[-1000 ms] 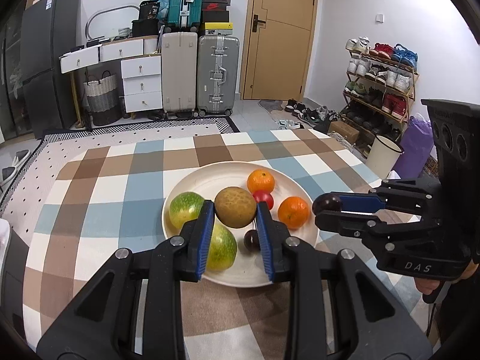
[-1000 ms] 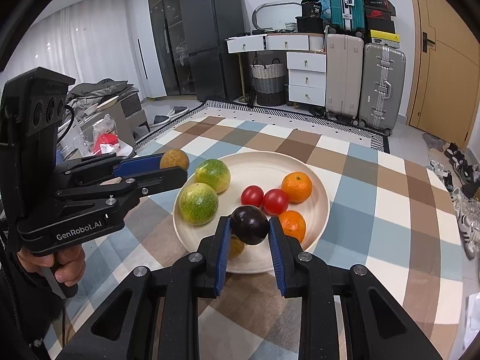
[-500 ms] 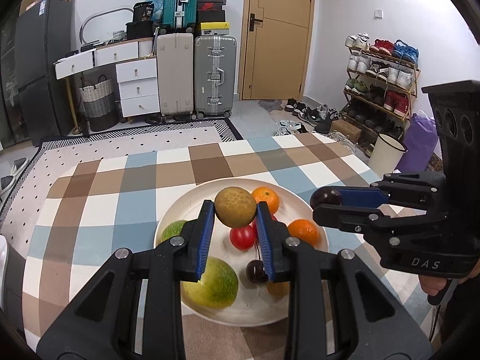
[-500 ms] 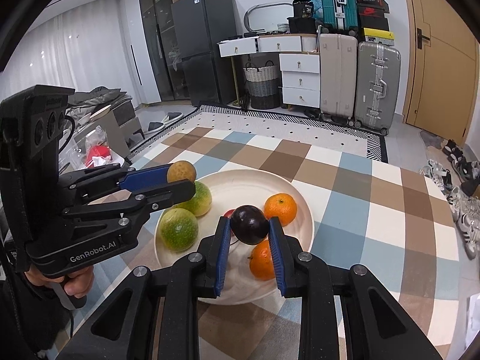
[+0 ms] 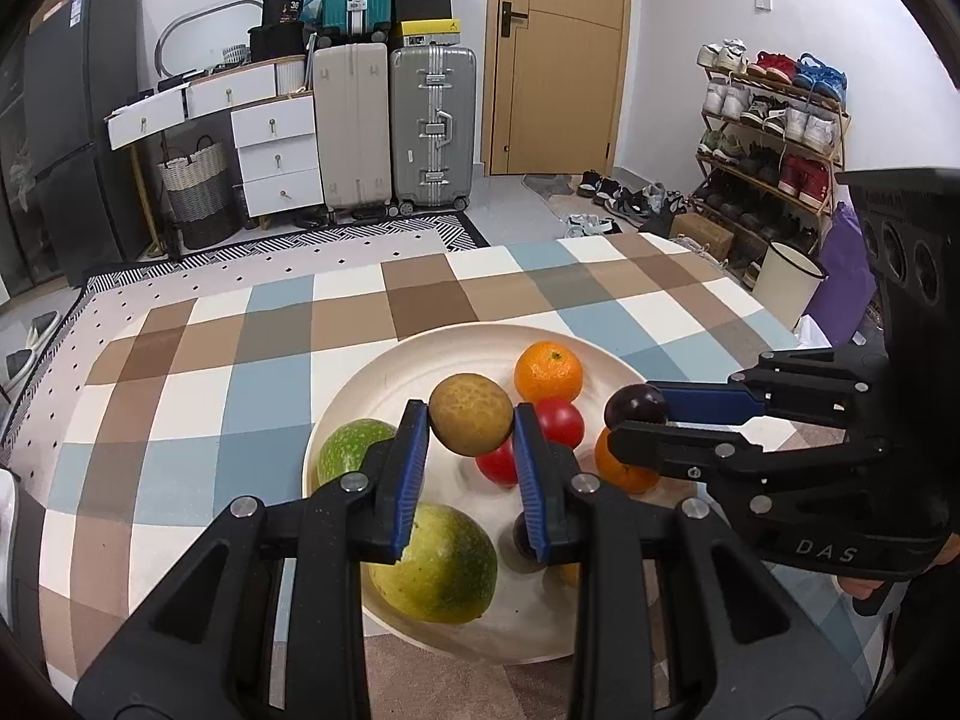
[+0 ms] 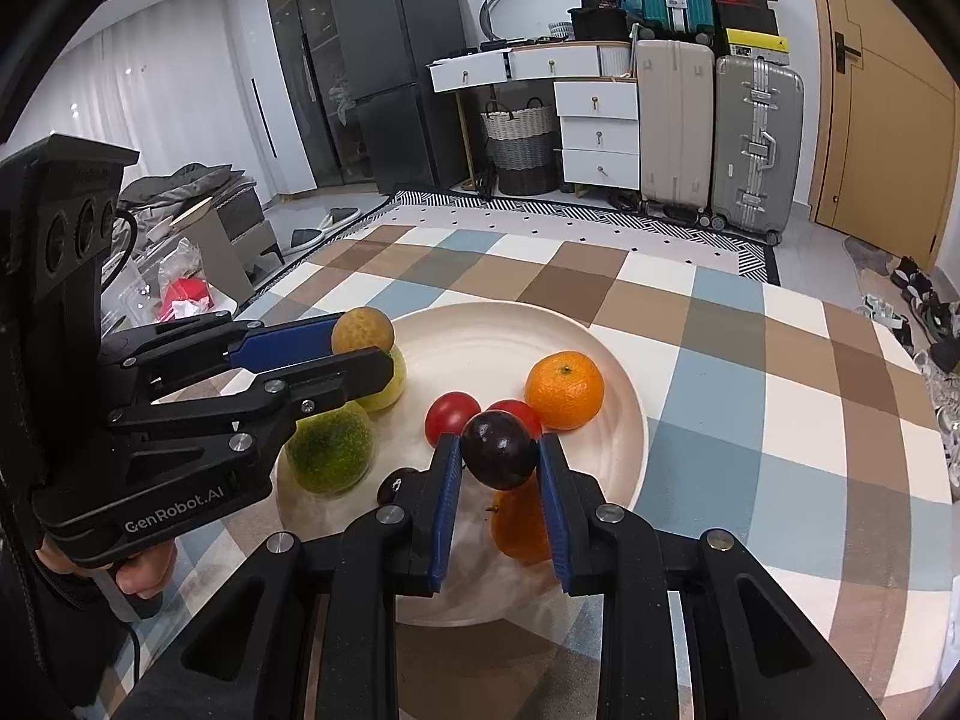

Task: Organize fruits
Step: 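Carry the cherry and brown fruit over the white plate and open both tools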

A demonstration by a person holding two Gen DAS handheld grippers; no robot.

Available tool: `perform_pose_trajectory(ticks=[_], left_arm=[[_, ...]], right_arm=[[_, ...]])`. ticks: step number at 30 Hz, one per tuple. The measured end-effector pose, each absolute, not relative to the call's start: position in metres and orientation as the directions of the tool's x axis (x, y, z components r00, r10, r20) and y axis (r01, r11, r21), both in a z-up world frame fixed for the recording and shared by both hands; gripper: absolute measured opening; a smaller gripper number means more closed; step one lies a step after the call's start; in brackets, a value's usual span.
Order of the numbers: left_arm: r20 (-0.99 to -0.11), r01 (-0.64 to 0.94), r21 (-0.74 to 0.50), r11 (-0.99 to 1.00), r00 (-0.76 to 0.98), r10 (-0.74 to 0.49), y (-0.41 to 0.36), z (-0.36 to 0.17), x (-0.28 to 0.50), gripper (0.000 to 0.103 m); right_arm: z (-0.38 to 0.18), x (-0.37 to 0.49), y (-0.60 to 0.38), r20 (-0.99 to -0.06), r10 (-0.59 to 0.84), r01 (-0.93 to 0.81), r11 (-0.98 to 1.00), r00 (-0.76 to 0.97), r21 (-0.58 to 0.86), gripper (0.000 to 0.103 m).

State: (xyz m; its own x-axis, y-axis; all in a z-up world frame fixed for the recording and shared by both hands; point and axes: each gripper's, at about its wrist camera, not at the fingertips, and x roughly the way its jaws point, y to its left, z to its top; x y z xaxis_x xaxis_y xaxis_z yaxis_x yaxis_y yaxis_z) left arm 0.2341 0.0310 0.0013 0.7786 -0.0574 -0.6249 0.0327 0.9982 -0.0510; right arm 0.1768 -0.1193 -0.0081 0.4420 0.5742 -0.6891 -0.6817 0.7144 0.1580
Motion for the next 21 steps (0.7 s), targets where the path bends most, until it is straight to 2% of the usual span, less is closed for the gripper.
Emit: perform_pose_trajectory(ticks=[6,9,12,13,14,15,19,20,21], left_arm=[[-0.639,0.032,-0.055,0.998,0.767,-0.06,0.033,-0.004,0.236,0.026],[-0.641,0.025,-0.06,0.998,0.765,-0.058,0.034,-0.004,0.235,0.026],[-0.65,0.019,-0.074,0.997,0.758,-0.062,0.039,-0.004,0.23,0.029],[-0.65,0.014,-0.074,0.997,0.758,-0.059,0.04,-0.004,0.226,0.032],[-0.648,0.004,-0.074,0.997,0.76,-0.051,0.042,-0.003,0.221,0.043],[-0.644,-0.002,-0.074,0.997,0.764,-0.046,0.043,-0.002,0.217,0.054],[-0.611,-0.012,-0.063,0.998,0.791,-0.029,0.043,0.007,0.198,0.077],[-0.598,-0.016,-0.057,0.998,0.801,-0.021,0.042,0.01,0.192,0.087],[-0.584,-0.019,-0.052,0.998,0.812,-0.015,0.042,0.012,0.187,0.09]], right_arm=[[-0.009,0.178,-0.118,-0.685,0.573,-0.675,0.721,0.449,0.161,0.027],[-0.006,0.18,-0.121,-0.673,0.58,-0.669,0.724,0.46,0.167,0.038],[0.0,0.178,-0.125,-0.658,0.582,-0.662,0.731,0.479,0.165,0.043],[0.002,0.178,-0.128,-0.652,0.585,-0.659,0.733,0.481,0.171,0.046],[0.003,0.177,-0.129,-0.649,0.588,-0.657,0.733,0.482,0.176,0.048],[0.004,0.176,-0.131,-0.647,0.592,-0.656,0.732,0.481,0.182,0.054],[0.007,0.166,-0.137,-0.63,0.611,-0.662,0.723,0.48,0.196,0.083],[0.008,0.162,-0.139,-0.622,0.618,-0.664,0.72,0.481,0.201,0.085],[0.009,0.159,-0.141,-0.617,0.62,-0.664,0.72,0.485,0.202,0.089]])
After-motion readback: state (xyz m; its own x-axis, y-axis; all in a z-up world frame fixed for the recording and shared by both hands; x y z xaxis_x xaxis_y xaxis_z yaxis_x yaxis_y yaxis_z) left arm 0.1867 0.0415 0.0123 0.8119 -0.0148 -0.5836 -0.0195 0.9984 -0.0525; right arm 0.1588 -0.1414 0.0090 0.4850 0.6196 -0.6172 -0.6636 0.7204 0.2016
